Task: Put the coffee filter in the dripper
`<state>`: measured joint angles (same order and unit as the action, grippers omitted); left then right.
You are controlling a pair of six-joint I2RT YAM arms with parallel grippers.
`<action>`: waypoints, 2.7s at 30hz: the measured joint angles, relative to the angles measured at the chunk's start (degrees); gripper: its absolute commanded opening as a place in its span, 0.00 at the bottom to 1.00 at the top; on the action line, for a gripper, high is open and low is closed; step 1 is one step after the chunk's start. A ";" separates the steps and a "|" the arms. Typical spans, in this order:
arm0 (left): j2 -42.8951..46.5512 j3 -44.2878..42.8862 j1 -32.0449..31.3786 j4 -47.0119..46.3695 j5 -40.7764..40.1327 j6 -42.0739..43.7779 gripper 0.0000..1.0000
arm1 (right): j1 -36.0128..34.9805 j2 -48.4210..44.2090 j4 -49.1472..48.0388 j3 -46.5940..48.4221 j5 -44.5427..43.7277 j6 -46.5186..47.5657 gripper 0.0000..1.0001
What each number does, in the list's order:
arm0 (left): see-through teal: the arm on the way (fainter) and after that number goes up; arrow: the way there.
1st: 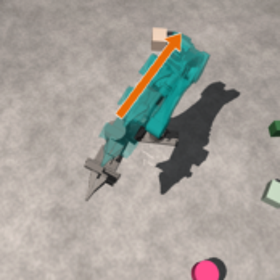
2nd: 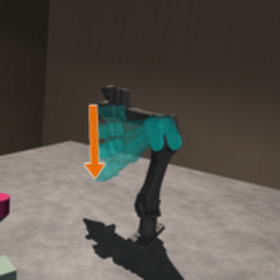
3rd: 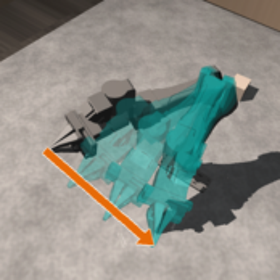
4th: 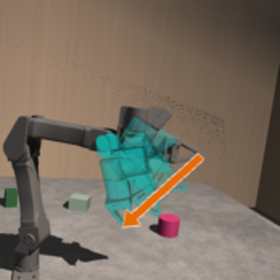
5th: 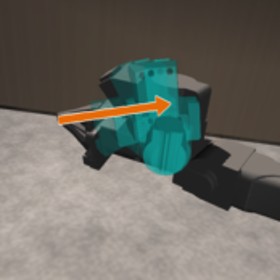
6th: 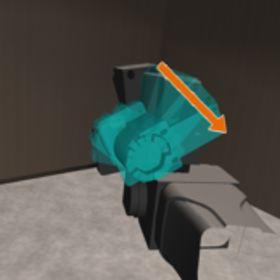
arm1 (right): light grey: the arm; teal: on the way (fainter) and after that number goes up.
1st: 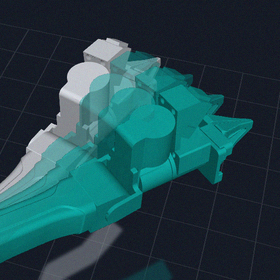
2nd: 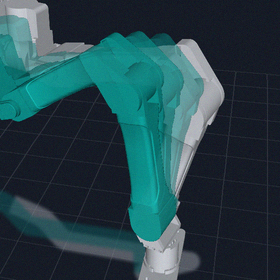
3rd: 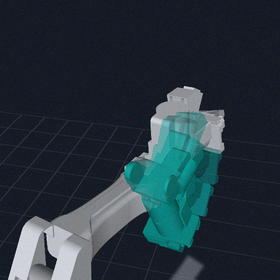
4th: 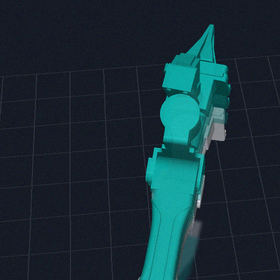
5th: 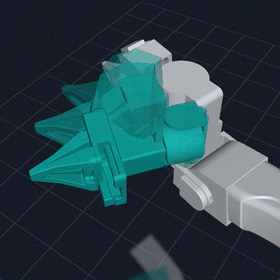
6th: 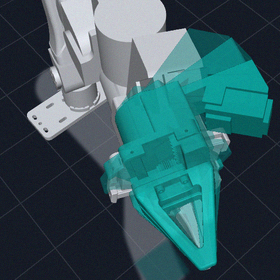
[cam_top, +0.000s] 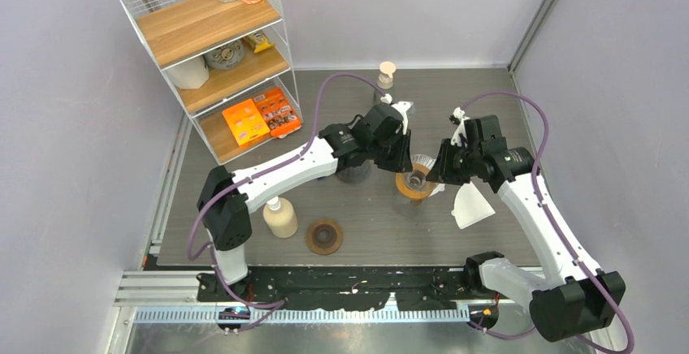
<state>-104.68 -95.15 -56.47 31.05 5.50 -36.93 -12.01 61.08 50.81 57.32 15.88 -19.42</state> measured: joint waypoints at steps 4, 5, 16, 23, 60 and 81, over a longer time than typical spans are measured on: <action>0.33 0.90 0.11 -0.83 -0.07 -0.13 0.00 | -0.96 0.57 0.46 0.59 -1.46 -0.02 0.05; 0.33 0.90 0.11 -0.83 -0.13 -0.11 0.00 | -1.01 0.59 0.48 0.59 -1.64 -0.02 0.05; -0.83 -0.66 0.07 1.14 -1.01 -0.15 0.00 | -1.46 2.60 1.75 1.38 -2.93 -0.09 0.05; -1.66 -0.28 0.33 1.03 -1.14 -0.22 0.00 | -2.73 4.13 1.16 1.53 -5.35 -1.05 0.05; -3.61 -4.98 -0.09 5.95 -2.36 -0.09 0.12 | -4.07 3.48 1.11 2.58 -6.99 -1.60 0.17; -5.73 -10.29 -1.55 12.90 -1.40 2.78 0.42 | -4.00 6.93 7.21 8.74 -8.33 2.34 0.37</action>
<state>-110.41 -105.45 -58.02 43.94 4.10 -34.15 -16.01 68.01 58.02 66.06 7.55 -17.08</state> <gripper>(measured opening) 0.366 0.336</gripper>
